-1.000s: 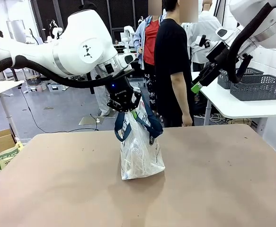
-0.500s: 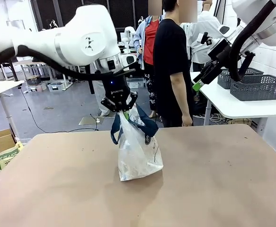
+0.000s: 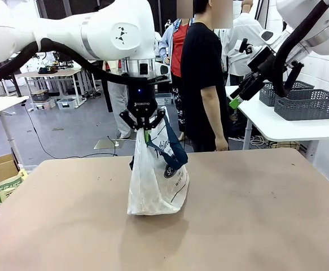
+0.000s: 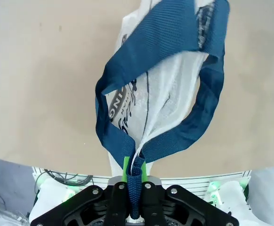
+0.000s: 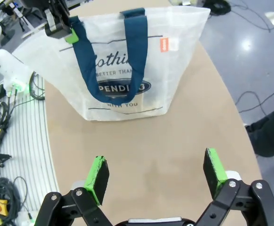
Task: Transfer purchased items from the store into the shopping bag.
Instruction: Move the Reusable shopping bag to the right side of the table.
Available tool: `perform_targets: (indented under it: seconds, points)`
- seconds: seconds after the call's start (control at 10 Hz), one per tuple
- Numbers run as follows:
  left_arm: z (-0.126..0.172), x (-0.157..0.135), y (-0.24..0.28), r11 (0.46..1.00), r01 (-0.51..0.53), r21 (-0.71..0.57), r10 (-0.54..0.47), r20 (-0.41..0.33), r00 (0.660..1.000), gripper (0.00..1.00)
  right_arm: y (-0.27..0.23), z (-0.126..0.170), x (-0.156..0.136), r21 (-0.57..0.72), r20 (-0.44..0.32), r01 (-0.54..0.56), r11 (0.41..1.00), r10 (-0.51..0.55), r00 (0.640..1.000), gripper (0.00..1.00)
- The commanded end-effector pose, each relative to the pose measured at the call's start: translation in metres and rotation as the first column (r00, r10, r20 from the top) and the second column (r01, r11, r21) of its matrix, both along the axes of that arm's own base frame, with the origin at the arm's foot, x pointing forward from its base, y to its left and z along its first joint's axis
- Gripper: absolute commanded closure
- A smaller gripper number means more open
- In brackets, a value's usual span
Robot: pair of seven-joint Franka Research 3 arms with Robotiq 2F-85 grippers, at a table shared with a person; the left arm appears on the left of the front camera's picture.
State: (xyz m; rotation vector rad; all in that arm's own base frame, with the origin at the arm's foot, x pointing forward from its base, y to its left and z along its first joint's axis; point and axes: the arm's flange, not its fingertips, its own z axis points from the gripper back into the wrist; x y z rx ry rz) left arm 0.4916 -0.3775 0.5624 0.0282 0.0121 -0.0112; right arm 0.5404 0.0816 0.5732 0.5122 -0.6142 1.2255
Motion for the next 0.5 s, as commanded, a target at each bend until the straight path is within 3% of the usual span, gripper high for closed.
perform_targets:
  seconds: [0.0, 0.4]
  points:
    - [0.034, 0.000, 0.006, 0.997, -0.044, 0.058, 0.041, 0.054, 0.998, 1.00, 0.001, -0.001, -0.001, 0.005, -0.002, 0.004, 1.000, -0.004, 1.000, 0.00]
    - [0.076, -0.034, 0.054, 0.995, -0.030, 0.093, 0.020, 0.103, 0.994, 1.00, 0.001, -0.001, -0.001, 0.005, -0.002, 0.004, 1.000, -0.004, 1.000, 0.00]
